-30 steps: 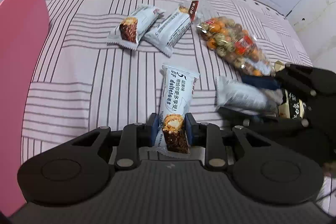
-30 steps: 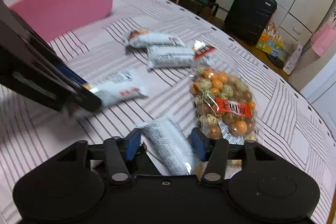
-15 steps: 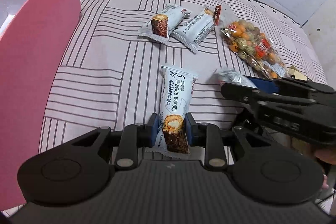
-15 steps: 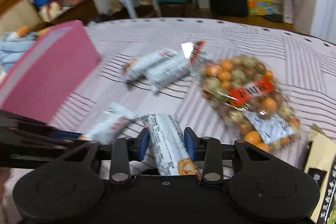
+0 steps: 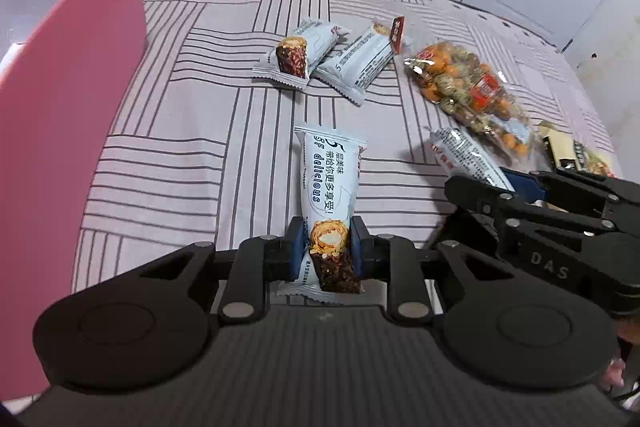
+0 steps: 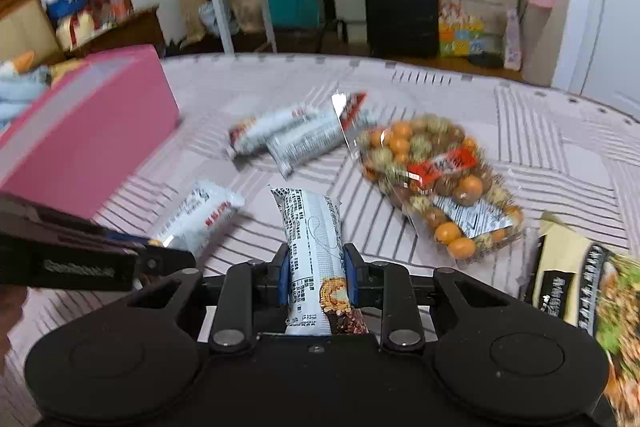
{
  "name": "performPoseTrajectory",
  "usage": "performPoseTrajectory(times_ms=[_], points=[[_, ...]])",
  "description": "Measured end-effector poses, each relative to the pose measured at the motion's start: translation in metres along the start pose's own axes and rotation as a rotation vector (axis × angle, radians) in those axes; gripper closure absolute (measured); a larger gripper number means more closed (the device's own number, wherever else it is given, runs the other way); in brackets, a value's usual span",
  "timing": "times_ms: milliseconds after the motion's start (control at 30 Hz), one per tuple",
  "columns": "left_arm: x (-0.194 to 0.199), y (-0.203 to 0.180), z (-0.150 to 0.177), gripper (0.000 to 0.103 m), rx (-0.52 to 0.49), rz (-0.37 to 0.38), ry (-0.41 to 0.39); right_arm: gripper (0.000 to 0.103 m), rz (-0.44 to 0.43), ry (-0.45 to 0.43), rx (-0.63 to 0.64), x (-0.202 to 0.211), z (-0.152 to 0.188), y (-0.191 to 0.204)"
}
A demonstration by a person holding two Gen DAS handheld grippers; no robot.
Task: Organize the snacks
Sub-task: 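Lift the wafer bar with the left tool and carry it toward the pink box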
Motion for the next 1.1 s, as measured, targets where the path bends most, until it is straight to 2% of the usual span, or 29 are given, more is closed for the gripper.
performPoseTrajectory(times_ms=[100,167,333,533,667,800,933,1100], points=[[0.019,0.002,-0.001,0.081,0.010,-0.048,-0.003,0.072,0.003,-0.029,-0.019,0.021,-0.008,0.012],[0.033,0.002,-0.001,0.081,0.026,-0.048,-0.015,0.072,-0.002,-0.021,-0.034,0.032,-0.008,0.020],[0.066,0.003,0.007,0.081,0.049,-0.040,-0.008,0.072,-0.001,0.059,-0.051,0.054,0.003,0.040],[0.109,0.004,0.022,0.081,0.043,-0.021,-0.005,0.072,-0.047,0.113,-0.071,0.084,0.015,0.065],[0.140,0.005,0.031,0.081,0.053,0.012,-0.016,0.072,-0.113,0.129,-0.091,0.110,0.012,0.085],[0.176,0.012,0.036,0.080,0.034,0.034,-0.033,0.072,-0.226,0.108,-0.132,0.137,0.002,0.112],[0.212,0.027,0.036,0.080,0.026,0.022,-0.066,0.072,-0.302,0.095,-0.088,0.156,-0.009,0.141],[0.246,0.045,0.031,0.080,0.021,-0.013,-0.112,0.072,-0.338,0.077,0.011,0.161,-0.019,0.171]])
Point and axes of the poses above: each gripper's, at about its wrist camera, not at the fingertips, and x roughly against the way its jaws point, y to its left, z to its underside, the point moved 9 cm from there along -x, roughly the way its jaws point, and after that the axes turned 8 degrees about -y, right-handed, at the moved point
